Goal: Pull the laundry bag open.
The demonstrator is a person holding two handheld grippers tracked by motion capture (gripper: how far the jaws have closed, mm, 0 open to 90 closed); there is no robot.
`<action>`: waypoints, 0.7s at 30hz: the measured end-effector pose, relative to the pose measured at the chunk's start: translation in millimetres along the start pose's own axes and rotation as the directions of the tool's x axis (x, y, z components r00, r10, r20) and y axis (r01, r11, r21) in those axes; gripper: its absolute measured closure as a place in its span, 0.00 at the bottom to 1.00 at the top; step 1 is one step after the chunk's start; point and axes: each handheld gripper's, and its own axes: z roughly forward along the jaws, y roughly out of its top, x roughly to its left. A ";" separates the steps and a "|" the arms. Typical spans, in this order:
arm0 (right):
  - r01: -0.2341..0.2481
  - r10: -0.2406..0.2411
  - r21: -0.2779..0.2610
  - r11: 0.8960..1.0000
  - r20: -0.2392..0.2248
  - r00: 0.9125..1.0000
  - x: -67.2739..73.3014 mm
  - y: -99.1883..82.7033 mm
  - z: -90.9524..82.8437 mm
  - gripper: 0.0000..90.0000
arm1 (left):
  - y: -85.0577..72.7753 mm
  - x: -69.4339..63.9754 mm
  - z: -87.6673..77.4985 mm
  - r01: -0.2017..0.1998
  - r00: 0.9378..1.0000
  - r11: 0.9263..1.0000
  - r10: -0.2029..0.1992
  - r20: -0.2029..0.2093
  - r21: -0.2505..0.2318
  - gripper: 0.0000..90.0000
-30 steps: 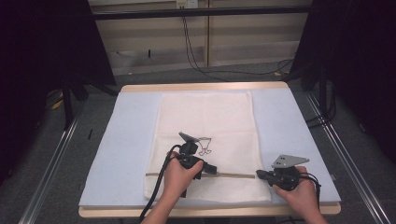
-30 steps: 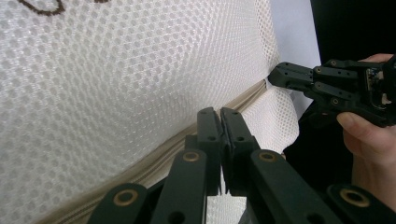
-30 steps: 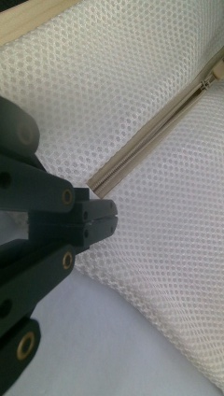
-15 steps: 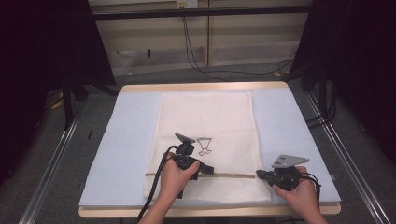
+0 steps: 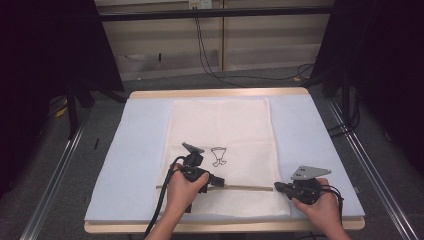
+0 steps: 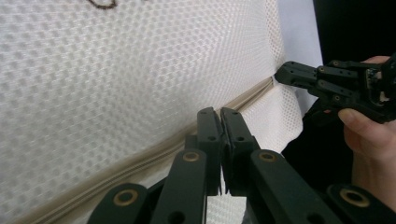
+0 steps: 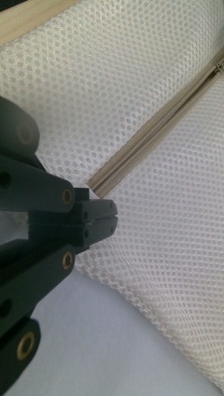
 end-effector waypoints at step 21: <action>0.001 -0.001 0.001 1.000 0.001 1.000 0.0 -0.1 0.0 1.00 | -6.4 15.8 -19.5 0.029 1.000 0.999 -0.030 -0.008 -0.028 0.97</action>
